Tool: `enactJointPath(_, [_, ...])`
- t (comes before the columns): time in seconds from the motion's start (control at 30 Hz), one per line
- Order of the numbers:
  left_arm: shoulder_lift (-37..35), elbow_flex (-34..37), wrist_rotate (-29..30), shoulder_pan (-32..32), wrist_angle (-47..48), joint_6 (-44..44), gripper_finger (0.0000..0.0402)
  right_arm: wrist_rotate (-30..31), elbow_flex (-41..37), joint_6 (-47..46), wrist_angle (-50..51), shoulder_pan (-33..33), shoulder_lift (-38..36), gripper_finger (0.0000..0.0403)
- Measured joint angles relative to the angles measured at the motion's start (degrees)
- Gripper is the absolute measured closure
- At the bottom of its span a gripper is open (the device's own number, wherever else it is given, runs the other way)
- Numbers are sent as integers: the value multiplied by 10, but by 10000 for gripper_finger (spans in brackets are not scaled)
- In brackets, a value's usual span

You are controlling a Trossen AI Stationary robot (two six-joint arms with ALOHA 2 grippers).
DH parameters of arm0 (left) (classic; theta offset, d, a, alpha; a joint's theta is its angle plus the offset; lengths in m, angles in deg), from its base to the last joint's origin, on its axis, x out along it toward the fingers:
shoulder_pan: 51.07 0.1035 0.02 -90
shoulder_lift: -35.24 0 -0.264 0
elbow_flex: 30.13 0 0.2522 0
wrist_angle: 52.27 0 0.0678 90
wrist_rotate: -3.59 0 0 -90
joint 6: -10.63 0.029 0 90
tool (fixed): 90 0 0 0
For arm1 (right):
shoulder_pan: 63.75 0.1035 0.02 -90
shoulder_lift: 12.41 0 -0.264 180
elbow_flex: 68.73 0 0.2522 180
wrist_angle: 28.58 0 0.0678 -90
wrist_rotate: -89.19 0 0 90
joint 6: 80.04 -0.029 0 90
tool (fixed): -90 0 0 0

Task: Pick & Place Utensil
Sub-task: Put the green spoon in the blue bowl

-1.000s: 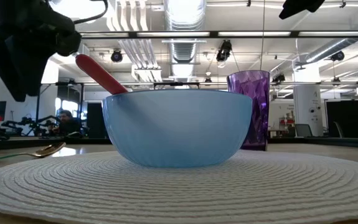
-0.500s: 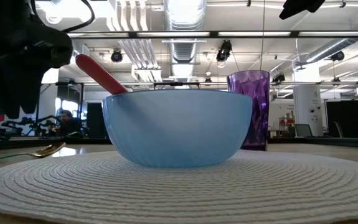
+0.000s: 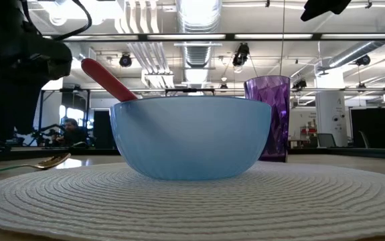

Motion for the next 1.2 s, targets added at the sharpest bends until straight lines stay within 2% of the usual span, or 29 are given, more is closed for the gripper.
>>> enactJointPath(0.2, [25,-55,-4,-2,8,21,211,0,-3,-2,0,0,0,241])
enactJointPath(0.4, [61,-101,-10,-2,86,17,211,1,-15,-12,0,0,0,240])
enactJointPath(0.63, [98,-98,-42,-3,76,7,211,0,-24,-12,1,0,0,247])
enactJointPath(0.97, [120,-94,-41,-3,49,6,211,0,-24,-12,0,0,0,239])
enactJointPath(1.2, [120,-61,-40,-4,36,0,211,-12,-24,-12,-1,0,0,247])
